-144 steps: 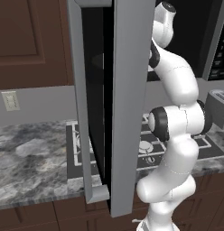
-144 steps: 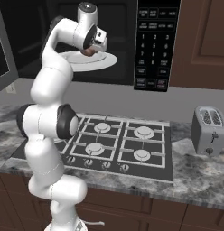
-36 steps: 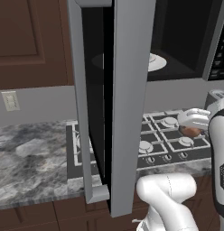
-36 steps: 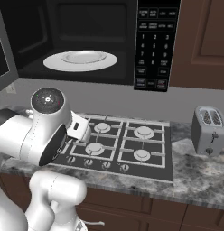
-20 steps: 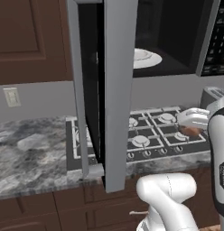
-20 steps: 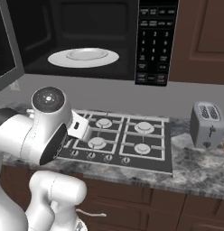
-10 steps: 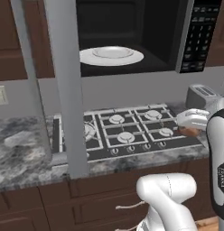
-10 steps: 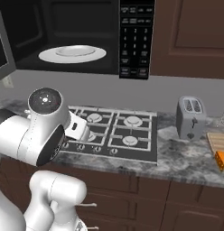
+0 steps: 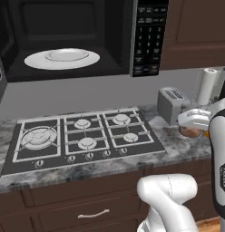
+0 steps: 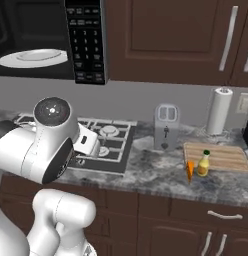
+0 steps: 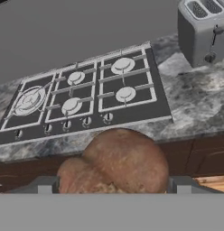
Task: Retrieve the reheated potato from the microwave, then place the potato, cheese, and condiment on the cutting board.
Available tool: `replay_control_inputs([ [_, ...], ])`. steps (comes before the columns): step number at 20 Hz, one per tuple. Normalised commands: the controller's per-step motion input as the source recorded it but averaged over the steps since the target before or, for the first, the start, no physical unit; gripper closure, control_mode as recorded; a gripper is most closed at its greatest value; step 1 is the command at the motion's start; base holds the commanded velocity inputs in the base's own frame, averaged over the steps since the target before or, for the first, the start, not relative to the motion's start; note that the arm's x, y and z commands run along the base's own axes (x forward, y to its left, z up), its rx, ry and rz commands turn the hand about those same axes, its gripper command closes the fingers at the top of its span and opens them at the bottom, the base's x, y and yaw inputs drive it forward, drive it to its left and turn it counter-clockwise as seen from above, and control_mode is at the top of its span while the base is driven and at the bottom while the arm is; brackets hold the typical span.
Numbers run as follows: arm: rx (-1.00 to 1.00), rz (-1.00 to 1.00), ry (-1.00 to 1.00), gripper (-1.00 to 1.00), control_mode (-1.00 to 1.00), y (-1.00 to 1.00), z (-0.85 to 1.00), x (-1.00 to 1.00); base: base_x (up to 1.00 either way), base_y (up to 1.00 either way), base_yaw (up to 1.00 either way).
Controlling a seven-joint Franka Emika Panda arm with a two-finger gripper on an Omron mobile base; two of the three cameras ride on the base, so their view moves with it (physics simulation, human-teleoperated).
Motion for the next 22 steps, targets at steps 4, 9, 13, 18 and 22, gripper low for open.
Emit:
replay_control_inputs([
  [4, 0.0, 0.0, 0.0, 1.0, 1.0, 0.0, 0.0, 0.0, 0.16, -0.74, -0.01],
  [9, 0.0, 0.0, 0.0, 1.0, 1.0, 0.0, 0.0, 0.0, 0.18, -0.73, 0.0],
  [13, 0.0, 0.0, 0.0, 1.0, 1.0, 0.0, 0.0, 0.0, 0.19, -0.73, -0.01],
  [18, 0.0, 0.0, 0.0, 1.0, 1.0, 0.0, 0.0, 0.0, 0.28, -0.7, 0.0],
  [22, 0.0, 0.0, 0.0, 1.0, 1.0, 0.0, 0.0, 0.0, 0.29, -0.69, 0.0],
])
